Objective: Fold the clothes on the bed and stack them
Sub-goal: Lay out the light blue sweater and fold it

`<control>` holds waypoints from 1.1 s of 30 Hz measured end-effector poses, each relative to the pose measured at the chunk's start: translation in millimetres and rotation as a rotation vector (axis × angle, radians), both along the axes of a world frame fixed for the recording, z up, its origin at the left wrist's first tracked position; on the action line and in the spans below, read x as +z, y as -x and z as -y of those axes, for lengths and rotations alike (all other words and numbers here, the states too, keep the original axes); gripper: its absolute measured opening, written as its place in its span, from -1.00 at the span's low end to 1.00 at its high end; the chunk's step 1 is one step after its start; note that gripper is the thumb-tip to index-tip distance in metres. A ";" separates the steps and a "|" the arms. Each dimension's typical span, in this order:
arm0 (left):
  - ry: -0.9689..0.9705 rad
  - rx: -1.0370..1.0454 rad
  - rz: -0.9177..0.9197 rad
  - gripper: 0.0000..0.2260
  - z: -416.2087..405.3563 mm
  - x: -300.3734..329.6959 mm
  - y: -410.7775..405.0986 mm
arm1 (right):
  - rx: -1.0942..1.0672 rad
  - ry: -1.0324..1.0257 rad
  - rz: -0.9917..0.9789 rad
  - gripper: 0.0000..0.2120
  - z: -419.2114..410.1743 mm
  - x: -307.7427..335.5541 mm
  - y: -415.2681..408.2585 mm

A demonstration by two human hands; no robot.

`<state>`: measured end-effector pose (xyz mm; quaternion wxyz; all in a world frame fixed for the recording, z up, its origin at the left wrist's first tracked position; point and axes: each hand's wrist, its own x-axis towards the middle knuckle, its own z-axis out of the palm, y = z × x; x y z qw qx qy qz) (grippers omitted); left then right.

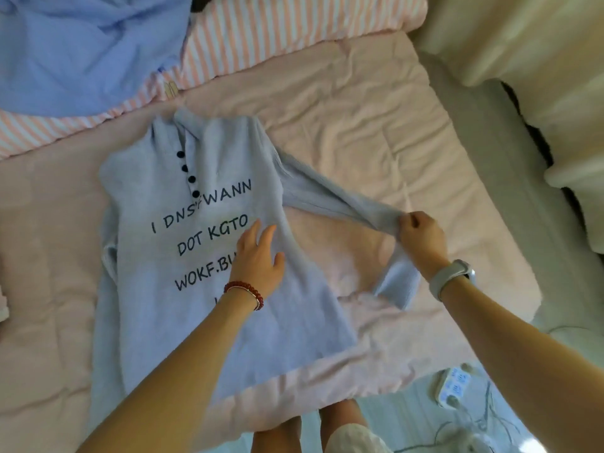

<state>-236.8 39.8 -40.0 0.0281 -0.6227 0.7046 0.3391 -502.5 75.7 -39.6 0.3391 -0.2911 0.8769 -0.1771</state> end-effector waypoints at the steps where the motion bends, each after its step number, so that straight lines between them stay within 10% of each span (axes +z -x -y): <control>1: 0.028 -0.038 0.014 -0.53 12.2 1.0 6.6 | 0.002 0.027 -0.061 -0.74 12.8 6.7 23.2; 7: 0.032 -0.206 0.153 -0.51 81.4 -2.3 55.0 | 0.137 0.082 -0.409 -0.61 61.5 10.1 84.8; 13: 0.181 -0.548 0.379 -0.47 129.0 -22.2 87.8 | 0.774 0.015 -0.419 -0.40 28.2 -39.2 54.9; 23: 0.310 -0.463 0.087 -0.81 181.7 -7.0 138.9 | 0.509 0.082 -0.386 -0.80 62.0 -39.3 121.6; 33: 0.395 -0.363 0.179 -0.57 126.9 -19.9 165.7 | 0.501 -0.203 -0.488 -0.61 73.2 -36.7 145.9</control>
